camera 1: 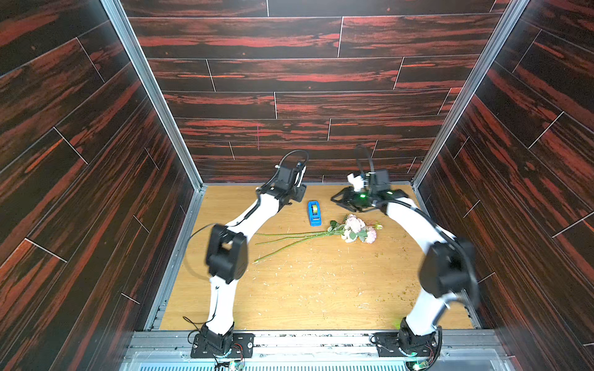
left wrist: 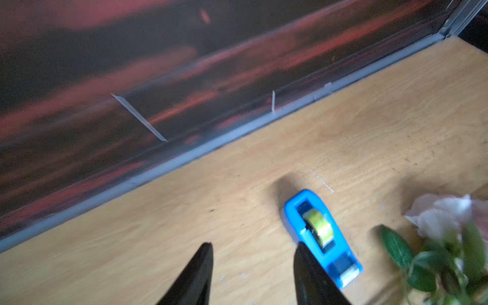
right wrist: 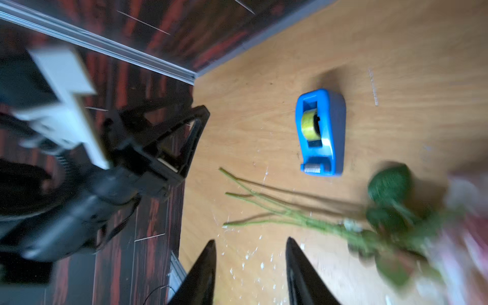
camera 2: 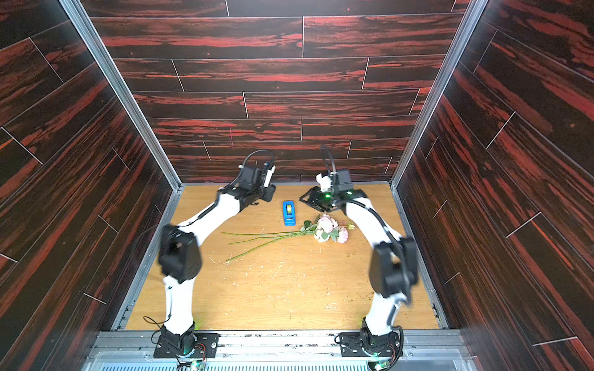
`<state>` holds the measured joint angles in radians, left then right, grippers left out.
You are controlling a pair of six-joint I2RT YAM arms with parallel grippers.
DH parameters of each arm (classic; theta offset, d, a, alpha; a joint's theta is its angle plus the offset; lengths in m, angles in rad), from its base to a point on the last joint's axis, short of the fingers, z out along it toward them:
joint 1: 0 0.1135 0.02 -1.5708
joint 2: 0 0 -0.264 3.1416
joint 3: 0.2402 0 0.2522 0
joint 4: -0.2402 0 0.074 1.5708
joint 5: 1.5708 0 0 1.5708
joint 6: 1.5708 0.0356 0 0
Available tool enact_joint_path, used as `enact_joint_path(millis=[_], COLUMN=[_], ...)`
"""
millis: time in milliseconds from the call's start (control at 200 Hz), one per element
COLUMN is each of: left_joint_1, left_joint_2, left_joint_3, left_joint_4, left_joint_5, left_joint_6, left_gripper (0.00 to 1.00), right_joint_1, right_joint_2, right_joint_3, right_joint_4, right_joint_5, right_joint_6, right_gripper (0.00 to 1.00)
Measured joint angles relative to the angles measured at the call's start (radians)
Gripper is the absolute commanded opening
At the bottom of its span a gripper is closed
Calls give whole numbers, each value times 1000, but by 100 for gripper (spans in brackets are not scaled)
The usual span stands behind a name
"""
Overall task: Wrap bouquets with tape
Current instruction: Pull the tape from the tape cutter.
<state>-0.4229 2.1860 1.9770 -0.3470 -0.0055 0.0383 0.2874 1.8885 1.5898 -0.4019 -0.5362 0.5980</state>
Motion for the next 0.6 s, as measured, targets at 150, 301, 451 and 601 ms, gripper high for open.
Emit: enact_joint_path(millis=[150,301,451,601], left_joint_1=[26,58,76,84], left_joint_2=[225,360,376,375], left_joint_3=[326,491,447,368], left_joint_4=[-212,-365,-406,-402], left_joint_5=[95,232,335,368], left_joint_6=[-66,-126,-176,-201], left_gripper=[44,39,42,42], right_joint_1=[24,52,66,67], right_joint_2=[124,227,309,374], right_joint_3=[58,171,268,342], right_joint_4=[-32,-89,-137,-185], right_joint_5=[-26,-32,-25,-14], right_joint_6=[-4,-19,-36,-42], right_gripper=[43,41,37,37])
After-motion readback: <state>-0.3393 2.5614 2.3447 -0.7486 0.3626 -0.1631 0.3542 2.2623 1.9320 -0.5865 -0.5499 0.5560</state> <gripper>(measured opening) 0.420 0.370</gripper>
